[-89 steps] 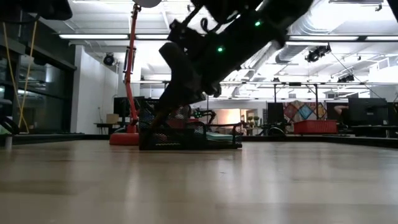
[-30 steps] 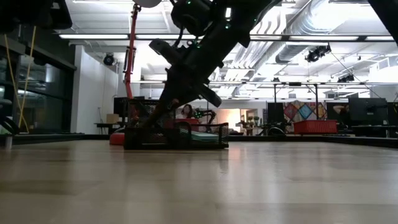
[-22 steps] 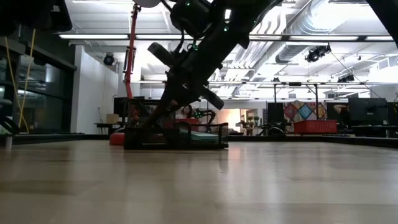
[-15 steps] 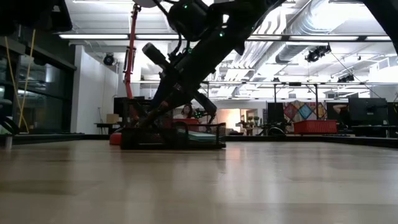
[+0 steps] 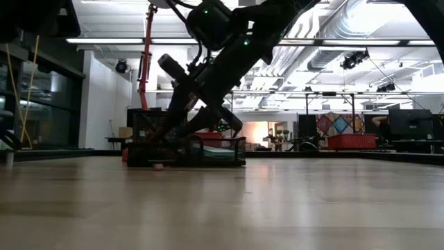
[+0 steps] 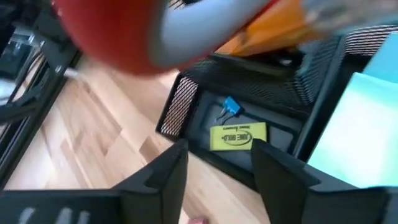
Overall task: Pick and place office supplies into organizer
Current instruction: Put the pink binder clip into the desk organizer
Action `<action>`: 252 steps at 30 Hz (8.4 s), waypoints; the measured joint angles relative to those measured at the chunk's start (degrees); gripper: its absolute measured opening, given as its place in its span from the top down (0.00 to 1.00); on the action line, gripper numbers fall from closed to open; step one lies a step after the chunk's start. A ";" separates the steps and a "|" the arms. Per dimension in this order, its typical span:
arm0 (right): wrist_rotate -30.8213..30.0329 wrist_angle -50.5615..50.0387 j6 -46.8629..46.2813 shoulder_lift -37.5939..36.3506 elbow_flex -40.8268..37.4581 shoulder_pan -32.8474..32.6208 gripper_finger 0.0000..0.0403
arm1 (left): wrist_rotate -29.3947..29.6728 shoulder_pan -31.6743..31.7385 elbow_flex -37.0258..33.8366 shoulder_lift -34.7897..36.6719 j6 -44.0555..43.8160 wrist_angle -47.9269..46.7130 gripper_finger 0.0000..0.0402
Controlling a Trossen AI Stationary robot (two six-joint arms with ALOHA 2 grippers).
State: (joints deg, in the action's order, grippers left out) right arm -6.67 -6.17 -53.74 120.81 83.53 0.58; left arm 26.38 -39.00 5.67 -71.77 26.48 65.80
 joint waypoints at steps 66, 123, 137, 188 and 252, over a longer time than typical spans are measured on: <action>-27.89 28.11 14.95 -0.97 -21.57 -23.63 0.43 | 12.97 0.00 0.07 -0.55 1.57 4.33 0.62; -31.02 -9.61 7.10 14.19 6.39 -24.13 0.51 | 13.08 -0.01 0.05 -0.55 -1.39 2.21 0.62; -31.52 -1.33 2.80 14.49 6.43 -20.65 0.51 | 13.08 -0.01 0.04 -0.55 -1.39 2.10 0.62; -22.97 -4.50 5.77 14.19 6.58 -18.35 0.33 | 11.75 -0.02 0.04 -0.52 -2.95 0.36 0.62; -29.23 -4.92 19.55 8.39 6.31 -21.19 1.00 | 12.56 0.00 0.04 -0.13 -1.22 4.83 0.62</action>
State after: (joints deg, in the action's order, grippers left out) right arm -35.90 -11.10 -34.18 129.21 89.84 -20.61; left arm 38.94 -39.01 5.72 -71.90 25.26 70.63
